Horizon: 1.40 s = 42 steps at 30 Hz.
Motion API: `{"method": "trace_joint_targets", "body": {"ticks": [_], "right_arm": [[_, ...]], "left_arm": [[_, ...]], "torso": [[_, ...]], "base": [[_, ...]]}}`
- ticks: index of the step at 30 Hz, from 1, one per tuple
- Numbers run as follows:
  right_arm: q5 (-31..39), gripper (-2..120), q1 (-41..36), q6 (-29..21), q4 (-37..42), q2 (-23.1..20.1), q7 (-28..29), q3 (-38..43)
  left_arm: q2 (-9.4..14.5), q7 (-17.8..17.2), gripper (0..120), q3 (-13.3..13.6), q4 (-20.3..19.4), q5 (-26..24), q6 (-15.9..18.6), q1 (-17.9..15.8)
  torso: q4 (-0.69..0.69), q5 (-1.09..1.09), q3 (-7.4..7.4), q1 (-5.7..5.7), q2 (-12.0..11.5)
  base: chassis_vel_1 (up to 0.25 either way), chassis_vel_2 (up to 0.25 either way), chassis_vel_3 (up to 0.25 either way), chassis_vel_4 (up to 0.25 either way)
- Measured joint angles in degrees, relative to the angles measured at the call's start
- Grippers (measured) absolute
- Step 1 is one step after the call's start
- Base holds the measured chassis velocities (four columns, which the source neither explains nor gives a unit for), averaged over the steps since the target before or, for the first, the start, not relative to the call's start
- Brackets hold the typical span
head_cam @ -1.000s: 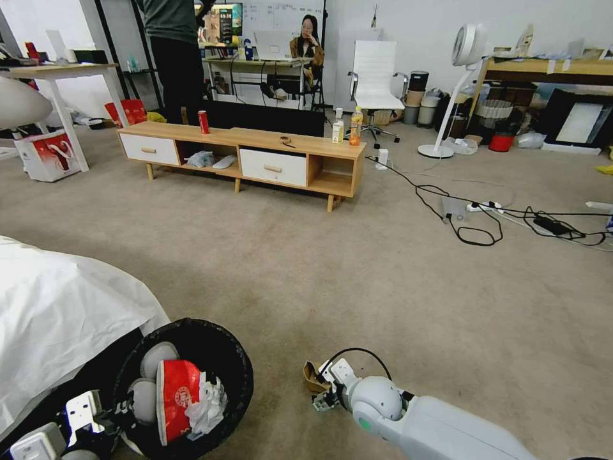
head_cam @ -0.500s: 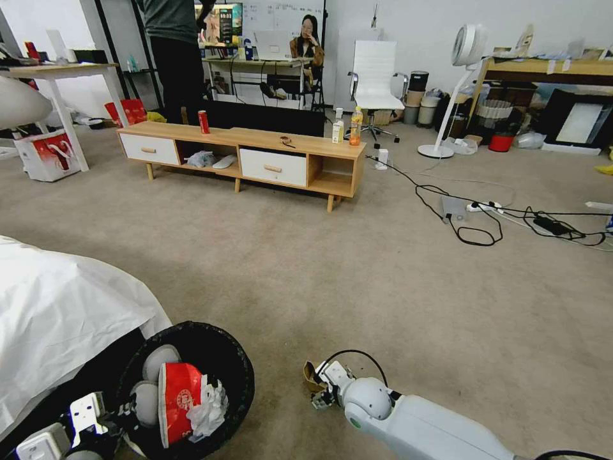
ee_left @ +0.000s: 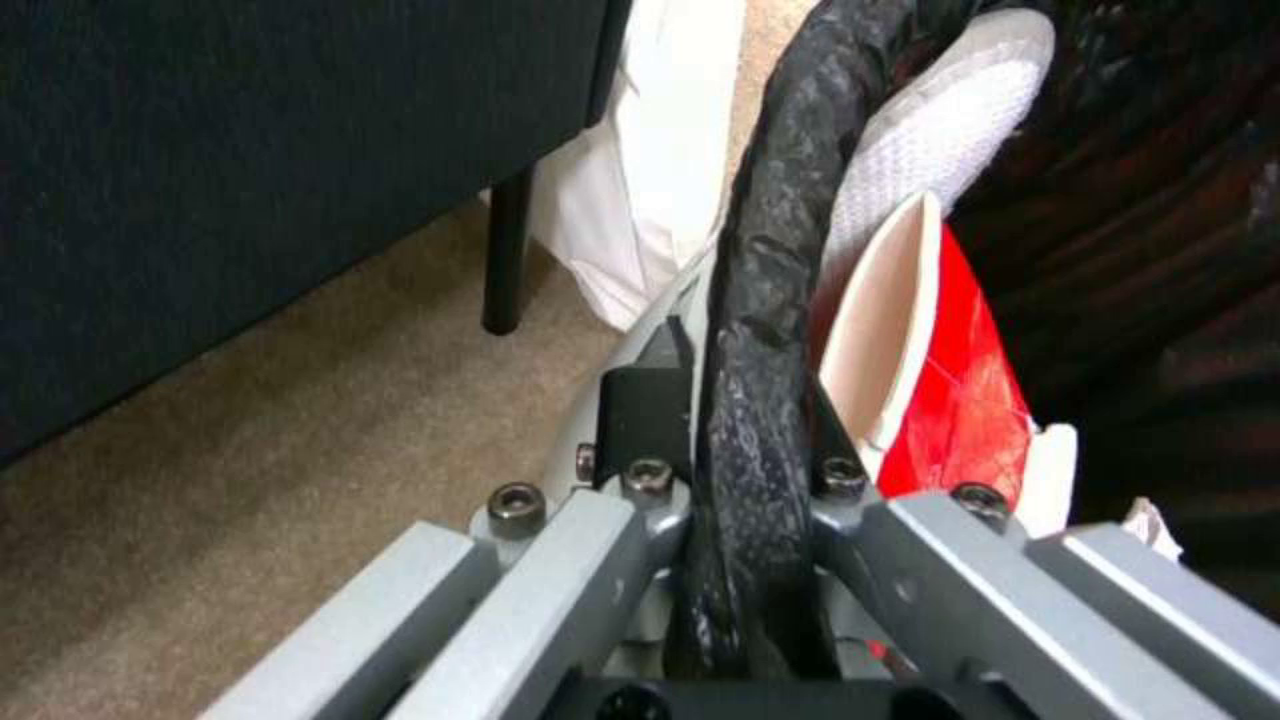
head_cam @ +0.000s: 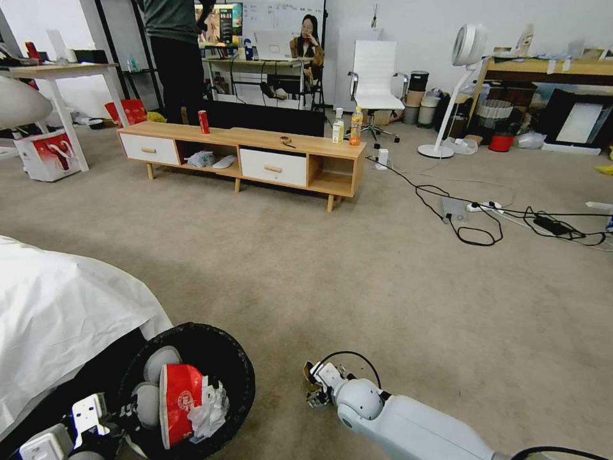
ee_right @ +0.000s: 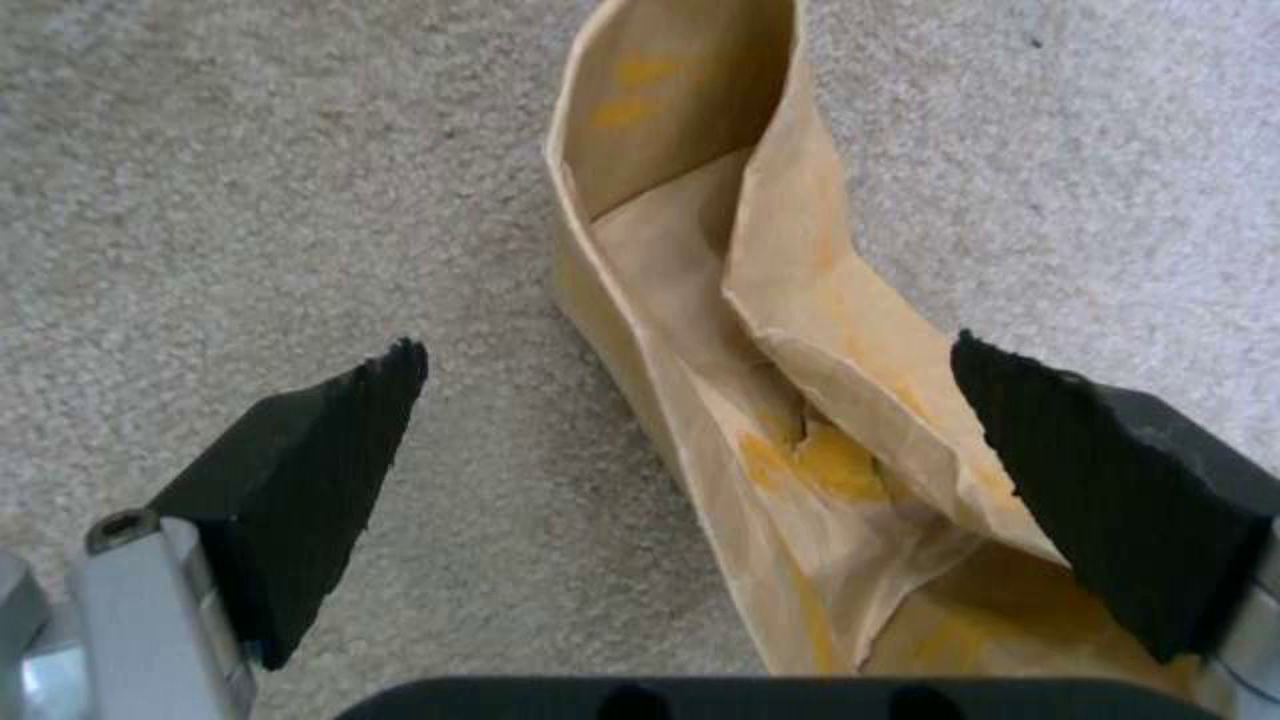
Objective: Pick up the trash bin and place the garbage on the floor into it.
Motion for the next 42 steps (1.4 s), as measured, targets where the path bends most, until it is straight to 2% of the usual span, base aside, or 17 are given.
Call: {"method": "trace_joint_targets", "body": {"ticks": [17, 22, 25, 28, 29, 32, 33, 34, 35, 37, 38, 42], "right_arm": [[-3.43, 98, -1.09, 3.03, -6.69, 2.09, -1.42, 1.51], [-4.95, 82, -1.1, 5.07, -9.49, 2.94, -2.08, 1.65], [-5.19, 79, -1.13, 5.31, -9.88, 3.09, -2.17, 1.75], [-5.73, 66, -1.27, 5.86, -10.4, 3.17, -2.32, 1.93], [-5.73, 66, -1.27, 5.86, -10.4, 3.17, -2.32, 1.93], [-6.04, 51, -1.4, 6.27, -10.76, 3.27, -2.49, 1.96], [-6.04, 51, -1.4, 6.27, -10.76, 3.27, -2.49, 1.96], [-6.17, 42, -1.5, 6.49, -10.87, 3.33, -2.56, 1.98], [-6.17, 42, -1.5, 6.49, -10.87, 3.33, -2.56, 1.98], [-6.27, 31, -1.65, 6.74, -10.79, 3.29, -2.6, 2.02], [-6.27, 31, -1.65, 6.74, -10.79, 3.29, -2.6, 2.02], [-6.26, 18, -1.76, 6.99, -10.4, 3.11, -2.71, 2.0]], "left_arm": [[0.11, 0.03, 3, 0.04, -0.08, 0.13, -0.01, 0.28], [0.08, 0.03, 3, 0.11, -0.08, 0.21, -0.01, 0.22], [0.06, 0.03, 3, 0.15, -0.08, 0.24, -0.01, 0.22], [-0.02, 0.03, 3, 0.2, -0.1, 0.35, -0.01, 0.27], [-0.02, 0.03, 3, 0.2, -0.1, 0.35, -0.01, 0.27], [-0.07, 0.03, 3, 0.29, -0.17, 0.42, -0.01, 0.3], [-0.07, 0.03, 3, 0.29, -0.17, 0.42, -0.01, 0.3], [-0.07, 0.03, 3, 0.3, -0.21, 0.44, -0.01, 0.3], [-0.07, 0.03, 3, 0.3, -0.21, 0.44, -0.01, 0.3], [-0.07, 0.03, 3, 0.32, -0.32, 0.47, -0.01, 0.33], [-0.07, 0.03, 3, 0.32, -0.32, 0.47, -0.01, 0.33], [-0.08, 0.03, 3, 0.42, -0.38, 0.58, -0.01, 0.35]], "torso": [[0.0, 0.01, 0.0, 0.0, 0.0], [0.0, 0.0, 0.0, 0.0, 0.0], [0.0, 0.01, 0.0, 0.0, 0.0], [0.0, 0.0, 0.0, 0.0, 0.0], [0.0, 0.0, 0.0, 0.0, 0.0], [0.01, 0.0, 0.0, -0.01, 0.0], [0.01, 0.0, 0.0, -0.01, 0.0], [0.01, 0.01, 0.0, 0.0, 0.0], [0.01, 0.01, 0.0, 0.0, 0.0], [0.0, 0.0, 0.0, 0.0, 0.0], [0.0, 0.0, 0.0, 0.0, 0.0], [0.0, 0.0, 0.0, 0.0, 0.0]], "base": [[0.0, 0.0, 0.0, 0.0], [0.0, 0.0, 0.0, 0.0], [0.0, 0.0, 0.0, 0.0], [0.0, 0.0, 0.0, 0.0], [0.0, 0.0, 0.0, 0.0], [0.0, 0.0, 0.0, 0.0], [0.0, 0.0, 0.0, 0.0], [0.0, 0.0, 0.0, 0.0], [0.0, 0.0, 0.0, 0.0], [0.0, 0.0, 0.0, 0.0], [0.0, 0.0, 0.0, 0.0], [0.0, 0.0, 0.0, 0.0]]}}
